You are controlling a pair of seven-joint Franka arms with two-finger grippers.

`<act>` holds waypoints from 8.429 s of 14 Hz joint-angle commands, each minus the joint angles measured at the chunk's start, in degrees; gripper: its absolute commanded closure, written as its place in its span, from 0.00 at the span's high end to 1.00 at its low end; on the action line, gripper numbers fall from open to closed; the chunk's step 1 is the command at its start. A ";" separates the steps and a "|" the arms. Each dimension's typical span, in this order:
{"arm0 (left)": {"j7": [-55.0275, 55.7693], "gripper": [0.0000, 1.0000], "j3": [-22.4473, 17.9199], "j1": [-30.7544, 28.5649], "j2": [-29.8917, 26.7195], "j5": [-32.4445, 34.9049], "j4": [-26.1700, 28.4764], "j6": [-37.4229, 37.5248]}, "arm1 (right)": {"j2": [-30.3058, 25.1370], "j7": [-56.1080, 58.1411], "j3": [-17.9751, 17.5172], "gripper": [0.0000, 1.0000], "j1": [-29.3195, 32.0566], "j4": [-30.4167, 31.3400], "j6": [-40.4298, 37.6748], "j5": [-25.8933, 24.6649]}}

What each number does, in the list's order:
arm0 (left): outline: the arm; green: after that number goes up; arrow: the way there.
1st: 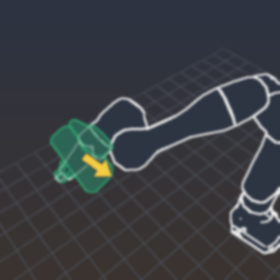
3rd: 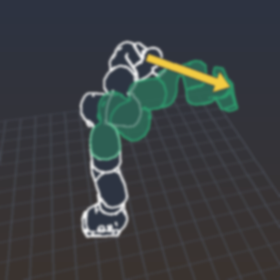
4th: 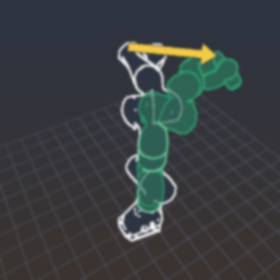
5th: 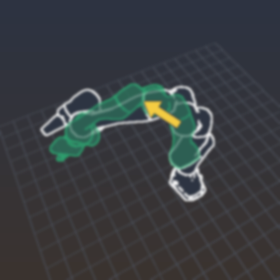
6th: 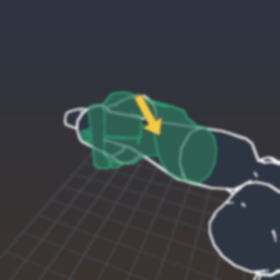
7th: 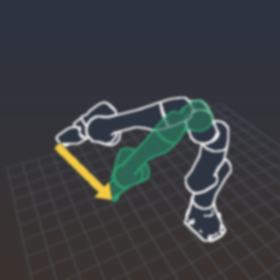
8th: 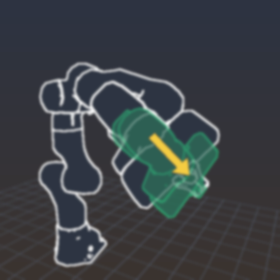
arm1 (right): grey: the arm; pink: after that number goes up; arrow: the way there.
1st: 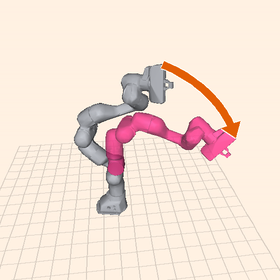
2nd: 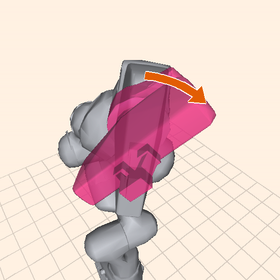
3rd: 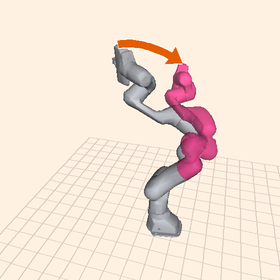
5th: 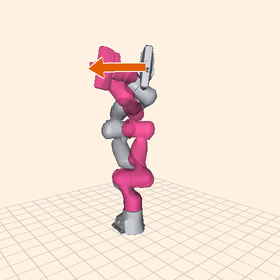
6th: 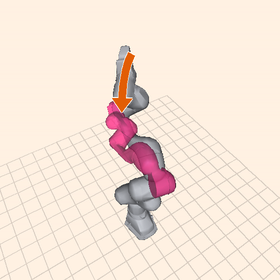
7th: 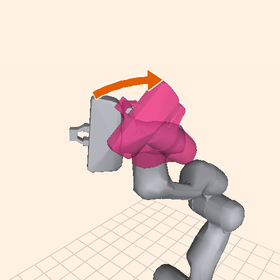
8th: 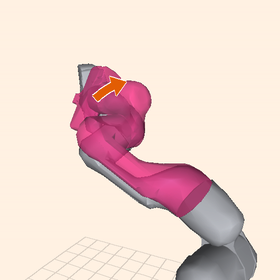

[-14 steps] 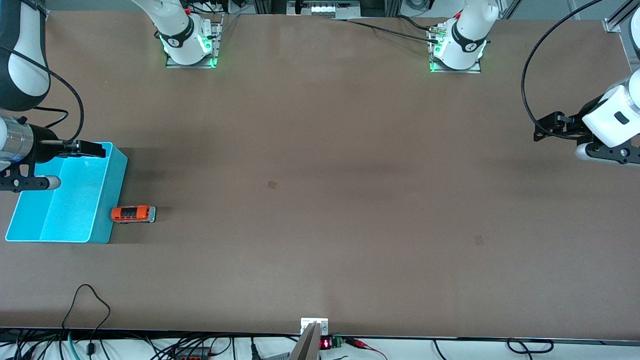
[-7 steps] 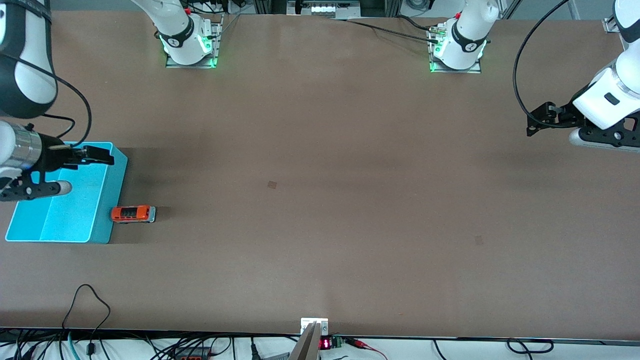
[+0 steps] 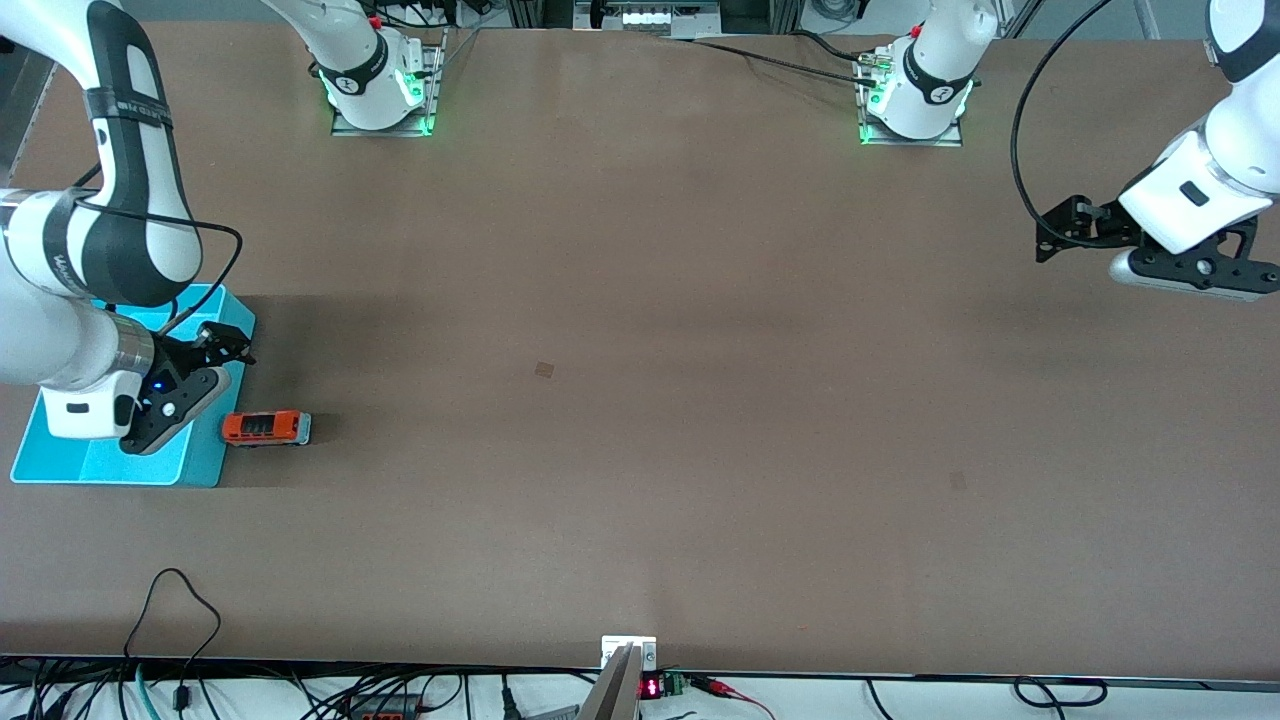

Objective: Wind up bus and store in blue box
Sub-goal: 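Reach the right gripper to the stopped bus and grasp it, then lift the bus with the right gripper and carry it over the box, then lower the bus into the cyan box with the right gripper, then open the right gripper and raise it away from the box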

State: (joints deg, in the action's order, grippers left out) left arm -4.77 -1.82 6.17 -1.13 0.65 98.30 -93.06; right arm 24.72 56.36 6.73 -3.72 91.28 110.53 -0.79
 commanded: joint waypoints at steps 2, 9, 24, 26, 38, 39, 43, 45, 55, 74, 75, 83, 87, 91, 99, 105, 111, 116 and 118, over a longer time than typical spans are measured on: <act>0.89 1.00 0.76 0.25 -0.46 -0.74 -1.88 1.56 | 3.30 14.54 -3.03 1.00 2.22 1.27 6.70 -2.90; 0.90 1.00 2.79 0.25 -0.37 -0.56 -2.41 2.96 | 6.13 24.31 -4.09 1.00 4.07 7.85 19.10 -4.75; 0.99 1.00 2.52 -0.45 0.42 -0.56 -5.05 6.31 | 7.27 27.84 -8.57 1.00 11.11 14.54 30.27 -4.31; 0.99 1.00 2.61 -0.45 0.42 -0.47 -5.05 6.40 | 8.32 27.84 -8.57 1.00 11.02 14.63 30.53 -4.31; 0.99 1.00 2.17 -0.54 1.13 -0.56 -5.58 6.22 | 10.52 26.70 -8.84 0.03 10.93 15.33 34.58 -4.13; 0.99 1.00 2.26 -0.45 1.13 -0.56 -5.58 6.22 | 10.52 26.61 -8.84 0.00 10.93 15.33 34.58 -4.05; 1.07 1.00 2.44 -0.54 0.95 -0.56 -5.49 6.92 | 10.17 22.85 -8.92 0.00 10.32 15.25 34.49 -3.96; 1.07 1.00 2.44 -0.54 1.04 -0.56 -5.58 7.28 | 10.08 18.20 -9.88 0.00 9.53 14.28 34.32 -2.22; 1.34 1.00 2.08 -1.51 1.75 -0.56 -5.93 7.10 | -1.08 -24.16 -6.66 0.00 6.36 11.12 20.18 0.35; 4.32 1.00 3.31 -0.81 3.06 -0.47 -7.34 5.96 | 7.44 -36.85 8.21 0.00 11.54 11.55 24.74 4.39; 4.41 1.00 3.31 -0.72 3.06 -0.47 -7.34 5.96 | 7.44 -36.85 8.21 0.00 11.89 11.64 24.74 4.48; 4.41 1.00 3.31 -0.54 3.06 -0.47 -7.34 5.96 | 10.34 -36.76 8.13 0.28 12.34 11.99 25.79 6.76; 4.50 1.00 3.31 -0.45 3.06 -0.47 -7.34 5.96 | 10.52 -35.36 8.21 0.89 12.42 11.91 25.79 6.76; 4.50 1.00 3.32 -0.45 3.06 -0.47 -7.34 5.96 | 8.86 -34.56 8.13 1.00 12.16 11.73 25.27 6.76; 4.50 1.00 3.32 -0.45 3.06 -0.56 -7.34 6.04 | -6.43 -35.27 7.60 1.00 10.14 7.00 6.32 5.54; 4.50 1.00 3.40 -0.45 3.06 -0.56 -7.34 6.05 | -17.58 -35.44 5.85 1.00 6.62 1.01 -9.87 2.64; 4.50 1.00 3.31 -0.45 3.06 -0.56 -7.34 6.05 | -23.14 -54.49 0.13 1.00 4.79 0.74 -17.27 2.81; 4.50 1.00 3.31 -0.45 2.97 -0.56 -7.34 6.05 | -24.72 -52.84 0.04 1.00 4.34 0.92 -17.54 0.89; 4.50 1.00 3.40 -0.45 3.06 -0.56 -7.34 6.05 | -24.55 -53.02 -0.22 1.00 3.02 0.92 -17.63 0.26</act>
State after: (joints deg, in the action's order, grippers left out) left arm -0.77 1.61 5.39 1.21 0.64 92.60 -87.61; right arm 0.93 3.75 6.71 0.60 91.57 93.52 0.78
